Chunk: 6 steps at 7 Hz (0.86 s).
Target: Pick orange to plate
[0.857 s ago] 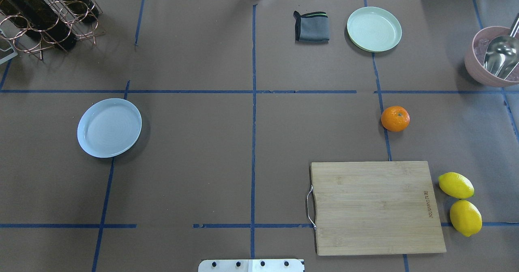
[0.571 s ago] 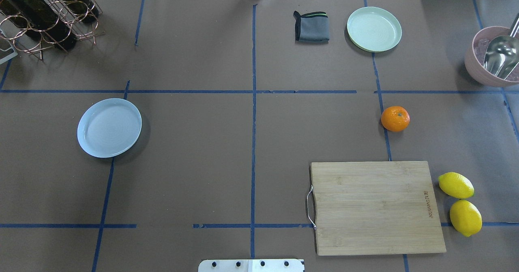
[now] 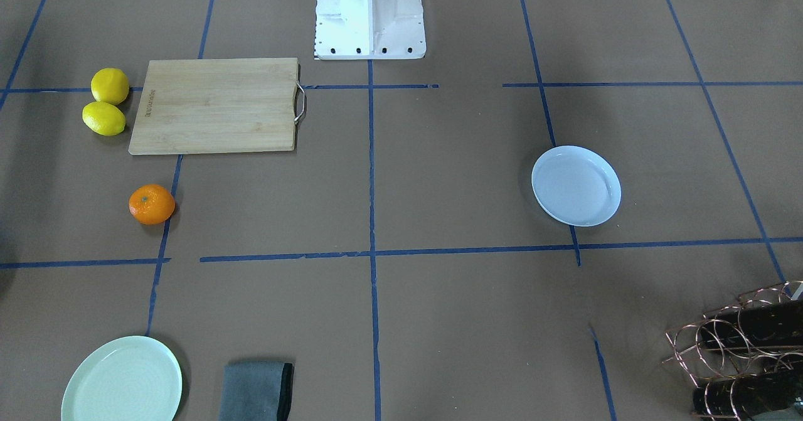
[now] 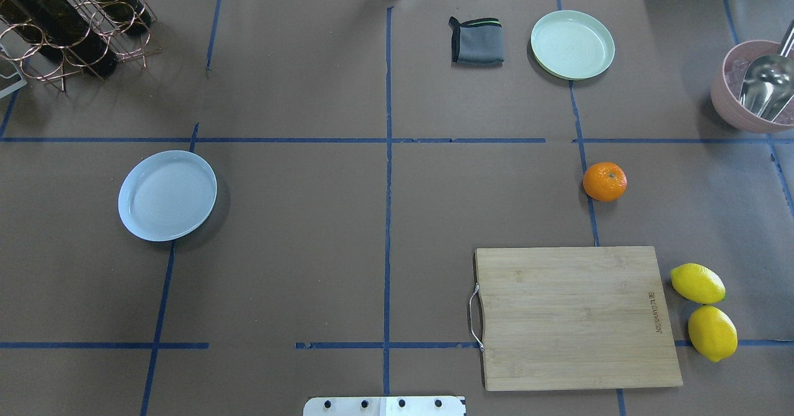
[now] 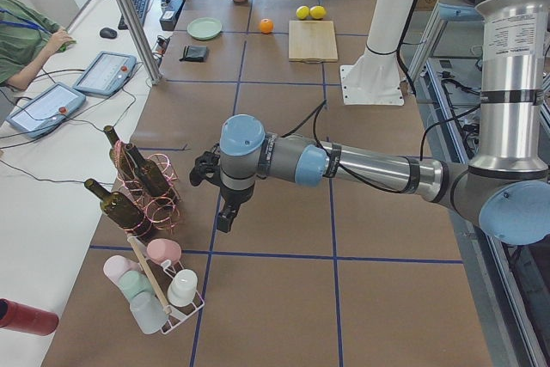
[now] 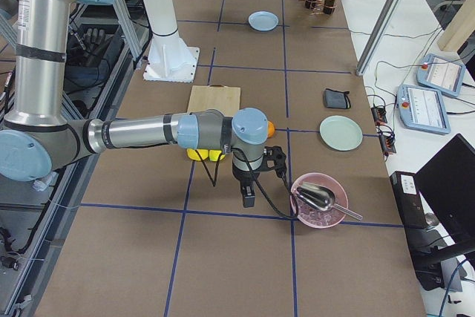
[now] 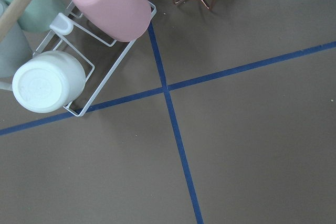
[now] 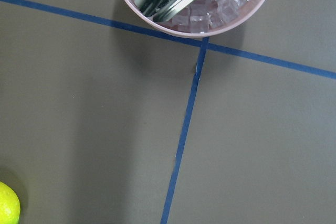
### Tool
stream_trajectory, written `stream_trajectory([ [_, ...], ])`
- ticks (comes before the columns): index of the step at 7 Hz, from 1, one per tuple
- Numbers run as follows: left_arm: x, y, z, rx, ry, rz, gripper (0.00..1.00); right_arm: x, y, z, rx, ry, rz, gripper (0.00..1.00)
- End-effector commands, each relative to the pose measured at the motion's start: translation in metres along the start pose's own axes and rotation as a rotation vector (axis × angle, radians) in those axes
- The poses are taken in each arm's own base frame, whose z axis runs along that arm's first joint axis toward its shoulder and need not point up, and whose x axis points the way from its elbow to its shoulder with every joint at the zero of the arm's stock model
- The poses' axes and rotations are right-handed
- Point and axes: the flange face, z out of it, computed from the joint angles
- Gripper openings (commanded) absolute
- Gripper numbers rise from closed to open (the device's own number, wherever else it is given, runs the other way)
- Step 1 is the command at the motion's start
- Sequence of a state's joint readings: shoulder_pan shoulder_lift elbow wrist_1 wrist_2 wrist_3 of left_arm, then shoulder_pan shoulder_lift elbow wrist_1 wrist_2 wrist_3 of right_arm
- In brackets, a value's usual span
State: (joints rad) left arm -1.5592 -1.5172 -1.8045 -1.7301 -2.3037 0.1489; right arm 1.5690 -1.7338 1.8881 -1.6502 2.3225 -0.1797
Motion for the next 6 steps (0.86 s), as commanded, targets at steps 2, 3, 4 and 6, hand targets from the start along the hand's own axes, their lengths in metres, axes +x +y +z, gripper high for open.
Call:
stream_trajectory([
  [2, 0.019, -0.028, -0.008, 0.324, -0.024, 0.258, 1.00, -0.021, -0.011, -0.011, 0.134, -0.099, -0.116, 1.00],
  [3, 0.049, -0.041, -0.007, 0.361, 0.043, 0.098, 1.00, -0.022, -0.013, -0.010, 0.135, -0.098, -0.122, 1.00],
  [4, 0.094, -0.042, 0.031, 0.383, 0.115, 0.187, 1.00, -0.021, -0.012, -0.009, 0.134, -0.098, -0.124, 1.00],
  [6, 0.179, -0.035, 0.109, 0.232, 0.242, 0.014, 1.00, -0.019, -0.009, -0.007, 0.130, -0.097, -0.119, 1.00],
])
